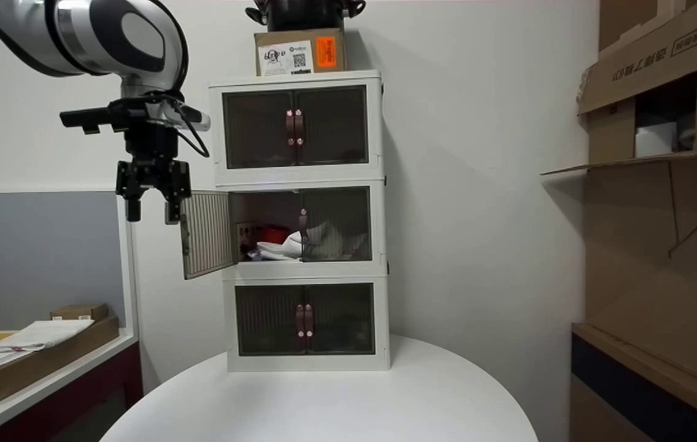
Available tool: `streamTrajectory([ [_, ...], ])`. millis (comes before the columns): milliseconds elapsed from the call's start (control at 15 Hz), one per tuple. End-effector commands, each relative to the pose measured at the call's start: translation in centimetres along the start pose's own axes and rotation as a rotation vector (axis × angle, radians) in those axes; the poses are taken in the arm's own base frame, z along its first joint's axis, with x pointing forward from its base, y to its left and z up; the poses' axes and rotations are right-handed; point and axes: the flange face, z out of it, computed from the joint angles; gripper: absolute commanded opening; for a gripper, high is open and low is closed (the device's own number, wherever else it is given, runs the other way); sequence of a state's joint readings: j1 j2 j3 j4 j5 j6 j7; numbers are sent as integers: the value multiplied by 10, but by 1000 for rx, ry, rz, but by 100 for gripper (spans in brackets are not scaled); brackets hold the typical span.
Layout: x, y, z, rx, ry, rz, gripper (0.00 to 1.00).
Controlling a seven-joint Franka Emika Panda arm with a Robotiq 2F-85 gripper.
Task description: Open the middle right cabinet door
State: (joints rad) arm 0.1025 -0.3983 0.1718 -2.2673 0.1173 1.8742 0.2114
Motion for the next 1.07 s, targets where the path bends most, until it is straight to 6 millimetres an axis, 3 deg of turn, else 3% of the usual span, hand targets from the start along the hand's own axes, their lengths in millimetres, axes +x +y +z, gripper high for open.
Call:
streamTrajectory([
  [0,0,0,-1,0,-1,0,100],
  [200,0,0,-1,0,-1,0,100],
  [533,10,46,-14,2,-36,-57,100],
  [733,21,61,-17,21,-22,-95,100],
  [867,34,55,-18,20,-5,-139,100],
  [1000,52,35,-16,28,15,-202,100],
])
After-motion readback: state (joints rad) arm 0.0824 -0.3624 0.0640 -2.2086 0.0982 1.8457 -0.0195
